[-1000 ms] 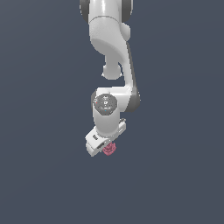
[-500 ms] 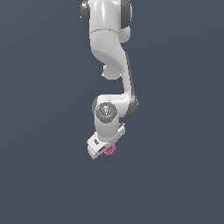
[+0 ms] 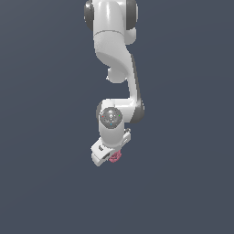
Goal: Pick up the object and move it to a goal position.
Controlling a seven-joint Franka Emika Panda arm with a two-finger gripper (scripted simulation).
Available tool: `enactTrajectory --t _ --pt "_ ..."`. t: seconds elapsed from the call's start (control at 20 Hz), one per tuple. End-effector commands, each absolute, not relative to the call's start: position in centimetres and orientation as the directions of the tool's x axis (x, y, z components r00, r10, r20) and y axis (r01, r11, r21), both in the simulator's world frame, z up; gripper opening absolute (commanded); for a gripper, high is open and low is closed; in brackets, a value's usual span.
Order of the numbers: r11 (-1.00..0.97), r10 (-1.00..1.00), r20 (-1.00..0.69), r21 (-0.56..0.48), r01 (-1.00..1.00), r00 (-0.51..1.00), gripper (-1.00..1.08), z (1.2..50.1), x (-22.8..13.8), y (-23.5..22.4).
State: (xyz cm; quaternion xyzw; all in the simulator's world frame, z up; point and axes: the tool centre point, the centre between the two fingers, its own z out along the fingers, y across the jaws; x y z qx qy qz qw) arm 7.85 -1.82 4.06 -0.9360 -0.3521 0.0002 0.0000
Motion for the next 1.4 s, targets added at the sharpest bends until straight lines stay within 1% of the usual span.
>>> enactTrajectory --t 0.0,0.25,0.5,1.15,1.35 --pt "-0.752 0.659 0.000 0.000 0.659 0.752 -1.00 4.1 7.9 -1.8" --pt "-0.752 0.659 0.000 0.000 0.659 0.752 -1.00 4.6 8.0 -2.0" --pt "-0.752 0.659 0.000 0.000 0.659 0.752 -1.00 6.6 8.7 -2.7" --pt "-0.752 0.659 0.001 -0.001 0.659 0.752 -1.00 16.0 12.2 -6.0" --pt "-0.752 0.659 0.001 -0.001 0.659 0.752 -1.00 18.2 13.0 -6.8"
